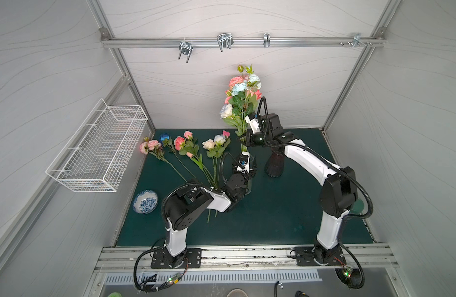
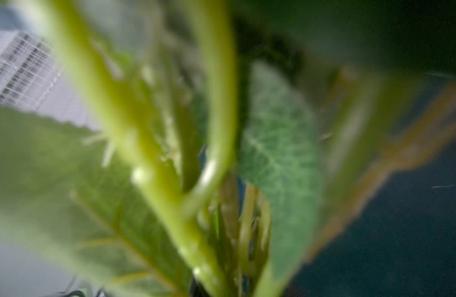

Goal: Arrange flowers in a vase
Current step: Place the vase at the center of the table.

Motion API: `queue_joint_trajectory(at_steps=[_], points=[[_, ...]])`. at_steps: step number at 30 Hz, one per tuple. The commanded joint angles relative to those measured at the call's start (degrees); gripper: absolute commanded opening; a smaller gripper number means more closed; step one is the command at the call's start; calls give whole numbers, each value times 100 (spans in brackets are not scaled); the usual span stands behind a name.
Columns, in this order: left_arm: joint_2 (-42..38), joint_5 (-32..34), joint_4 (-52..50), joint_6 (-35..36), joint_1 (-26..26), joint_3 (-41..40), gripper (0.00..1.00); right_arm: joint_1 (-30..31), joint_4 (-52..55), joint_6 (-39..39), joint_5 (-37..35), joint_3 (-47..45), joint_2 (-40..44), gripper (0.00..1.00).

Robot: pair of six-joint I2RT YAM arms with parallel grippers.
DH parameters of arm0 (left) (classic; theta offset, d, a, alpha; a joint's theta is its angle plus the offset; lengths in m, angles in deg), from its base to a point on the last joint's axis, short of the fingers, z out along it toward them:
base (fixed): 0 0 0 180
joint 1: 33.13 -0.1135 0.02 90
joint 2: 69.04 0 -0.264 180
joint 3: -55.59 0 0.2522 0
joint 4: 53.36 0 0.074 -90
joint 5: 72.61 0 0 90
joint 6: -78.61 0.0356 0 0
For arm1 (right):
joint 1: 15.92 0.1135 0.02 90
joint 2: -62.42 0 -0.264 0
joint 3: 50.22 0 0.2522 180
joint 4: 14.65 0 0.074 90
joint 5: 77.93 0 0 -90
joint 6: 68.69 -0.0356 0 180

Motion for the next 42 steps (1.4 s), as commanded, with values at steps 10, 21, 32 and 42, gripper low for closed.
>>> queue_joint_trajectory(at_steps=[10,21,32,42], points=[[-35,694,362,428,297,131,2,680,-1244,433,-938,-1904,1349,0],[-950,1939,363,1377,1189,-555,49,1548,-2239,741,-2275,-3483,2289,0],[-1702,2529,-452,1370,1729,-990,53,2389,-2830,1282,-3383,-4330,2750,0],[-3063,2313,-2944,-513,1790,-1362,100,2793,-2954,1229,-3756,-4790,2946,0]])
